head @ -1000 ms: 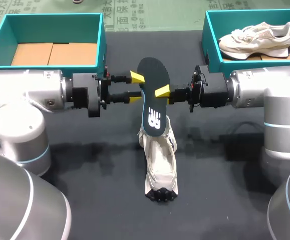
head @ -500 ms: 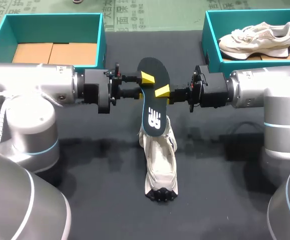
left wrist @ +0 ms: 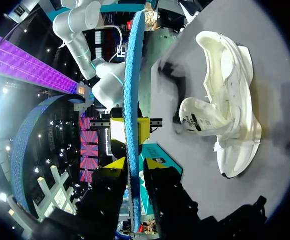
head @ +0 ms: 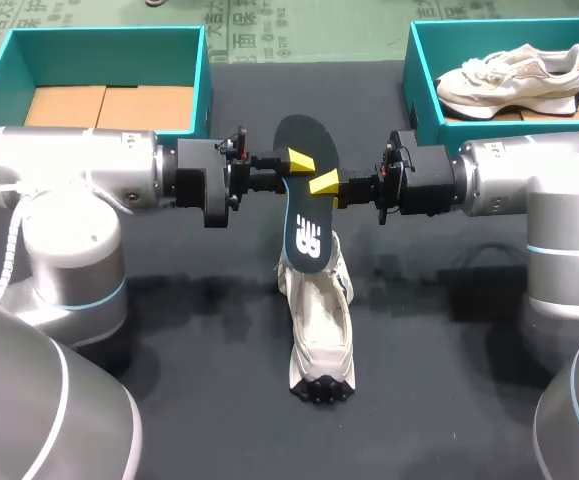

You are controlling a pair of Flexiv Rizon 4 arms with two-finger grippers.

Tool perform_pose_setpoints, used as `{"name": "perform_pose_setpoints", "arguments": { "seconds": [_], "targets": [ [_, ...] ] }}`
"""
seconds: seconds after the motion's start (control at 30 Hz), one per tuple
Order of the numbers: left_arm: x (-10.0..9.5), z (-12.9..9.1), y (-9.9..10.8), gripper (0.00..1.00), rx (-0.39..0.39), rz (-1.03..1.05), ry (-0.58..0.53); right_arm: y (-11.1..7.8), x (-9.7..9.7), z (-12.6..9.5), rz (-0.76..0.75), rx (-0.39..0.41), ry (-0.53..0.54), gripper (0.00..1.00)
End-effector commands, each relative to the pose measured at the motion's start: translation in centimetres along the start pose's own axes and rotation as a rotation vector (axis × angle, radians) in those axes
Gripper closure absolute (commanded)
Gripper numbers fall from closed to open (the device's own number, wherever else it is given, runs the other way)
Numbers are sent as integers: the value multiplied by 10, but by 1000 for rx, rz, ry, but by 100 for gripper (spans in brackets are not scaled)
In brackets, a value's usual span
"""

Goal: Take the shoe out of the shoebox, open the shoe tongue, remove and reinsert the insole, then place the shoe into the shoebox

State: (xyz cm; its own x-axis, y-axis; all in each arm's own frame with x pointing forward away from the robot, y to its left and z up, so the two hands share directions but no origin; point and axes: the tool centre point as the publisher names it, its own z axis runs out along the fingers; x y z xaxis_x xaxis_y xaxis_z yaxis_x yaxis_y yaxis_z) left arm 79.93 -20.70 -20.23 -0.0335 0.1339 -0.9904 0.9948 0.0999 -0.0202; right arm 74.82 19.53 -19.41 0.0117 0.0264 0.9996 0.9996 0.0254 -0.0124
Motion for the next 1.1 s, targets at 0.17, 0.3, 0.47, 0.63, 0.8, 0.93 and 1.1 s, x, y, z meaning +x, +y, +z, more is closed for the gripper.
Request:
{"name": "perform_pose_setpoints", "arguments": {
  "seconds": [0.17,0.3,0.47,0.63,0.8,0.93,1.1],
  "targets": [
    [1,5,-2,82,-3,0,-3,-1,0,0,0,0,-2,100],
    [2,6,-1,100,-4,1,0,-1,0,0,0,0,-2,100],
    [3,6,-1,100,-6,4,0,-1,0,0,0,0,-2,100],
    [0,4,-2,100,-7,10,-6,-1,1,-1,-13,-3,6,16],
    [-3,-4,-6,100,-7,17,0,-4,7,-13,-56,-31,1,0],
    [-2,-17,-10,100,-4,-25,11,-9,15,-28,-115,-28,-49,0],
    [-2,-37,-16,100,8,-85,11,-11,22,-45,-191,-2,-165,0]
  ]
}}
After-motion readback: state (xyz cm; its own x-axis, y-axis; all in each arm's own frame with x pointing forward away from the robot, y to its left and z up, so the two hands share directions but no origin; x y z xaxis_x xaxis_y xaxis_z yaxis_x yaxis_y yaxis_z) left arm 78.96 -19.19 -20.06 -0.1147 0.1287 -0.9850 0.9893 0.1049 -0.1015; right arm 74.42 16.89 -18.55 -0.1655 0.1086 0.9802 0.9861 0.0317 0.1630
